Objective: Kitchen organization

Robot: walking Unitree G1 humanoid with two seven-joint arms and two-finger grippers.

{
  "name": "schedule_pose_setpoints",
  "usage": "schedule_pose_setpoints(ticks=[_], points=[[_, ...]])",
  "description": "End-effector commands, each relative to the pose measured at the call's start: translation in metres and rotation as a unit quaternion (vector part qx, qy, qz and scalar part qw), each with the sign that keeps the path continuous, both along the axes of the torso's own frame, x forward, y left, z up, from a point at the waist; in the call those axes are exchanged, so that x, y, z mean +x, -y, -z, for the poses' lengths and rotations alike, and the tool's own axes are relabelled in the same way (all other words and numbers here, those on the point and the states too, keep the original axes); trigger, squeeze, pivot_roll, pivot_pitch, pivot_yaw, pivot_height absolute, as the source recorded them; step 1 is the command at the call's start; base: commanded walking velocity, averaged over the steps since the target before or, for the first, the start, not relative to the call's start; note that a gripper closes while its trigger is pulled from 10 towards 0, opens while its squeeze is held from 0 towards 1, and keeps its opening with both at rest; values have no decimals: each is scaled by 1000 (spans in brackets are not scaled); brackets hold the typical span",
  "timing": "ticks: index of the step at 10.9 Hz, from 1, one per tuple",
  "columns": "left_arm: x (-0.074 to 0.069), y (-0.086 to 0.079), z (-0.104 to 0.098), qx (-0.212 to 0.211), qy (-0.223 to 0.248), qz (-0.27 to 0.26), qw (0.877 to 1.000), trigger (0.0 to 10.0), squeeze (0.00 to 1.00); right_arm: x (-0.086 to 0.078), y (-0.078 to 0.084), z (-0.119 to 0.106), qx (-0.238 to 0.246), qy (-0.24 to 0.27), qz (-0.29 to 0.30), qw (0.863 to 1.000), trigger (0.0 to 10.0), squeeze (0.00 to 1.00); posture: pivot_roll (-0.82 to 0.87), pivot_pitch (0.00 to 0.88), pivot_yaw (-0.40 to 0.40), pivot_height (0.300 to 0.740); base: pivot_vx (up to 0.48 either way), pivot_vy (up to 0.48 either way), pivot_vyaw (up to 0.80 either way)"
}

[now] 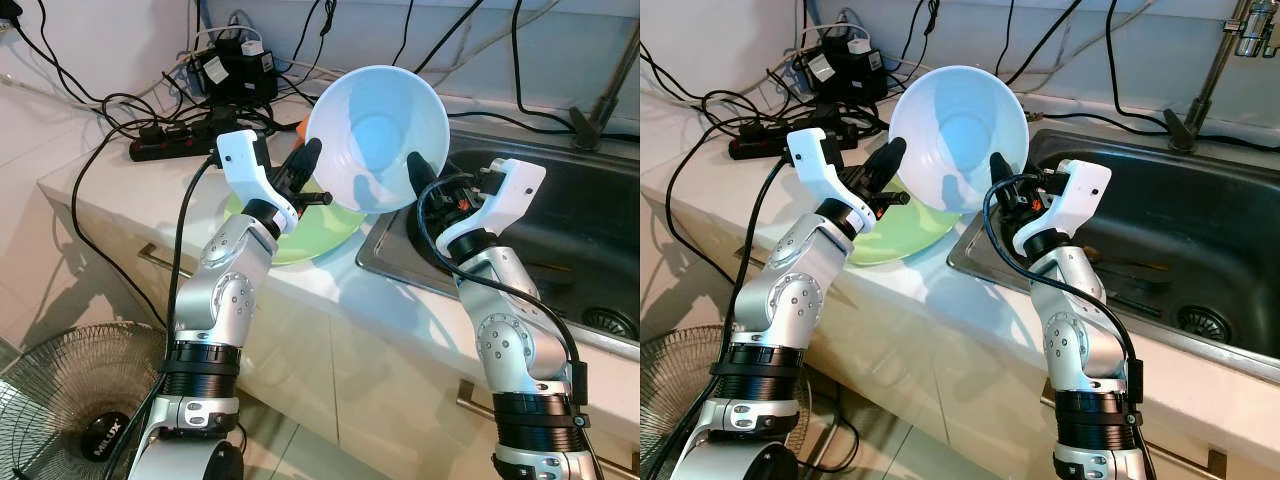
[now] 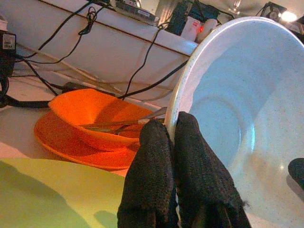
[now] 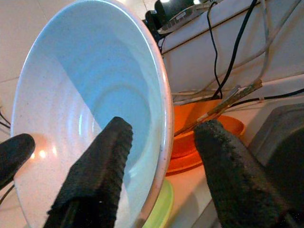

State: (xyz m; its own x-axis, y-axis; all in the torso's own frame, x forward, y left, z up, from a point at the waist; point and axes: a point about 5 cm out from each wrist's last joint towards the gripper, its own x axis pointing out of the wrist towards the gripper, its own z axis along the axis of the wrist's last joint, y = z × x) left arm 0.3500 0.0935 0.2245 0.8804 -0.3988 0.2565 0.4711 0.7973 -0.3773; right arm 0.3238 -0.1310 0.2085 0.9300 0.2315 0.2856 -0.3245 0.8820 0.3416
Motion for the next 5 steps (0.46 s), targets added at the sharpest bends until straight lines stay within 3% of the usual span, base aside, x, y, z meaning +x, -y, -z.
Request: schedule_pose_setpoints(ticks=[1,5], points=[[-2,0,-10,-3,22,6,1000,10000,0,0,-2,1,2,-3,-4,1000,0,0,47,0,114,740,0,0,0],[-2,2,-10,-3,21,12,1000,10000,0,-1,-4,2,10,-4,-11,1000,0,0,50,10,119,740,0,0,0]])
